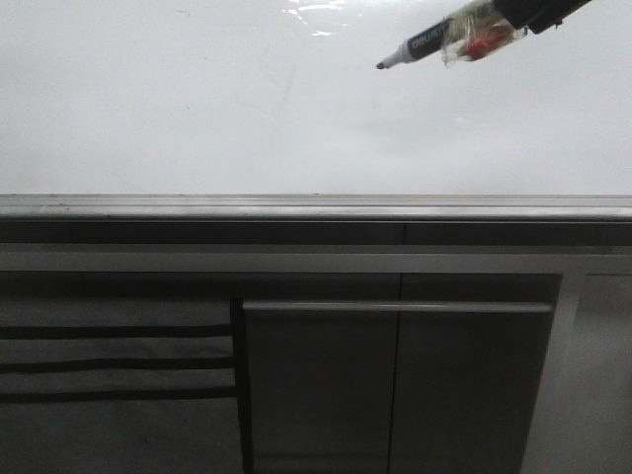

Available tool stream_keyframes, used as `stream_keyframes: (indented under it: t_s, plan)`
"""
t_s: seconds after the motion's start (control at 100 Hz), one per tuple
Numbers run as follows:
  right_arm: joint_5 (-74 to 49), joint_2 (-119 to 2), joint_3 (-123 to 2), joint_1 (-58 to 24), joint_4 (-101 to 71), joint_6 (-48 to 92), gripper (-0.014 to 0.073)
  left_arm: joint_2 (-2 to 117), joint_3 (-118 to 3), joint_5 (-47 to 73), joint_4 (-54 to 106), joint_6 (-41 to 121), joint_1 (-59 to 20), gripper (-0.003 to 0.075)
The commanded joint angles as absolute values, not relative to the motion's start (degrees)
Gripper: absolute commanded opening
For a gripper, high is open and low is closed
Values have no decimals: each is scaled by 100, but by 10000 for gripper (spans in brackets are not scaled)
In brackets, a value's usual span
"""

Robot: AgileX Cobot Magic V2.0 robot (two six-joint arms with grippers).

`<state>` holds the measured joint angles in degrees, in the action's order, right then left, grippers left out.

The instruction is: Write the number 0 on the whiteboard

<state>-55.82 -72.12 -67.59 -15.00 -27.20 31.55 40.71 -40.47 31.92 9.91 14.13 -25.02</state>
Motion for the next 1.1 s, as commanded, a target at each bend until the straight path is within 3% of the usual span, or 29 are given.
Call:
stream_keyframes:
  t_s: [0.0,0.48,0.66,0.77,1.09]
  plan:
    - [-5900,-7491,-7460,-1636,-2559,2884,6,4087,-4210,2711,1102,1348,-2495,409]
    - [-5398,-9162,-8910,-1821,-2437,2696,6,4087,-4210,2612,1067,1348,-2495,409]
    - [-5905,-9768,-9090,-1821,-2307,2696,6,4087,-4210,2612,1067,1348,-2495,409]
    - [-6327,-9807,-9090,-1782,-1753,2608,6,4087,-4210,2612,1067,1348,-2495,409]
    - [-5912,-9619,-9784,-1773,-1988,2530,6,4087,-4210,2623,1067,1348,-2495,409]
